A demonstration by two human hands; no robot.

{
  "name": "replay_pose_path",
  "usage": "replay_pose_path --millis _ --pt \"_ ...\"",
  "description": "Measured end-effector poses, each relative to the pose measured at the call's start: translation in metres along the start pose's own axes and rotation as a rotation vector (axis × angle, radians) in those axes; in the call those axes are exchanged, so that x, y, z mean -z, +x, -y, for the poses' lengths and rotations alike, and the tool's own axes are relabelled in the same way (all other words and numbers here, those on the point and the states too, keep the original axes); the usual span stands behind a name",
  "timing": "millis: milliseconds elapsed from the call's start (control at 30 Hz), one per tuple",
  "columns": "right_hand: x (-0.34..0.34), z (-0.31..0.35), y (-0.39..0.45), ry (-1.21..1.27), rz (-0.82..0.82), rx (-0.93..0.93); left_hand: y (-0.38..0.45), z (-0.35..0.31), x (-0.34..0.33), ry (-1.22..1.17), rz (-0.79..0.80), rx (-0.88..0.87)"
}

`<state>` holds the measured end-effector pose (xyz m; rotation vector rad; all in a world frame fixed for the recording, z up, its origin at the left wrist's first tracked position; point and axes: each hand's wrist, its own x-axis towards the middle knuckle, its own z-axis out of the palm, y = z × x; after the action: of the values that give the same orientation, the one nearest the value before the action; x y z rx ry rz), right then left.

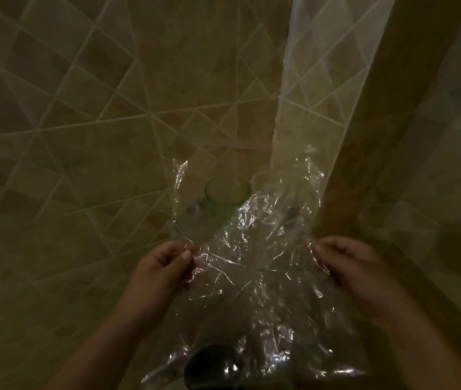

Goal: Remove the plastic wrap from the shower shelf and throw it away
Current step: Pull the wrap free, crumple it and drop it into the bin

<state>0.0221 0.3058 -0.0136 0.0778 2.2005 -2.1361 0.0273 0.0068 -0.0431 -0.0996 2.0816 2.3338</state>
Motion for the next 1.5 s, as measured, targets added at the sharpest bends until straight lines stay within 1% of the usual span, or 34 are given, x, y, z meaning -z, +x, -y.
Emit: replay_pose_path --millis 67,167,233,400,467,567,633,767,933,967,1000,1067,1100,1167,1233,1300,1367,1433,1500 --pt "0.000 -0.005 0.005 -0.014 -0.058 0.035 0.000 -0.001 0.000 -0.019 0.007 -0.006" --pt "0.006 -0.010 0.007 -0.047 -0.107 0.037 0.003 -0.003 0.007 -0.046 -0.038 -0.026" --pt "0.012 -0.015 0.006 -0.059 -0.086 0.025 0.004 -0.004 0.011 -0.065 -0.045 -0.027" --pt "0.014 -0.017 0.004 -0.048 0.045 0.048 0.002 -0.003 0.011 -0.044 0.038 -0.025" --pt "0.015 -0.016 0.007 -0.033 0.031 0.068 0.002 -0.005 0.013 -0.028 0.052 -0.023" --pt "0.017 -0.017 0.009 -0.023 -0.022 0.075 0.004 -0.006 0.018 0.057 0.061 -0.021" --pt "0.017 -0.022 0.009 0.054 -0.044 0.068 0.004 -0.006 0.021 0.060 0.078 -0.020" --pt "0.017 -0.025 0.008 0.255 -0.024 0.039 0.004 -0.006 0.020 -0.120 0.184 -0.002" --pt "0.024 -0.017 0.006 0.342 0.097 -0.023 0.004 -0.012 0.020 -0.254 0.164 0.005" --pt "0.025 -0.015 0.006 0.295 0.100 -0.025 0.005 -0.014 0.020 -0.263 0.157 0.019" --pt "0.026 -0.012 0.007 0.198 0.099 -0.016 0.006 -0.017 0.021 -0.250 0.155 0.039" --pt "0.024 -0.005 0.007 -0.066 0.103 0.033 0.008 -0.021 0.020 -0.198 0.176 0.034" --pt "0.021 -0.001 0.008 -0.163 0.114 0.066 0.009 -0.022 0.019 -0.185 0.198 0.007" --pt "0.016 0.005 0.007 -0.262 0.131 0.128 0.012 -0.025 0.019 -0.140 0.255 -0.039" --pt "0.015 0.011 0.007 -0.262 0.104 0.160 0.013 -0.027 0.022 -0.006 0.279 -0.076" --pt "0.018 0.017 0.004 -0.297 0.114 0.185 0.012 -0.032 0.023 0.127 0.248 -0.130" --pt "0.024 0.019 0.002 -0.454 0.159 0.192 0.010 -0.039 0.021 0.155 0.227 -0.191" --pt "0.027 0.020 -0.001 -0.667 0.227 0.145 0.009 -0.046 0.015 0.177 0.222 -0.278" --pt "0.024 0.022 -0.003 -0.822 0.235 0.122 0.007 -0.056 0.009 0.211 0.249 -0.370"
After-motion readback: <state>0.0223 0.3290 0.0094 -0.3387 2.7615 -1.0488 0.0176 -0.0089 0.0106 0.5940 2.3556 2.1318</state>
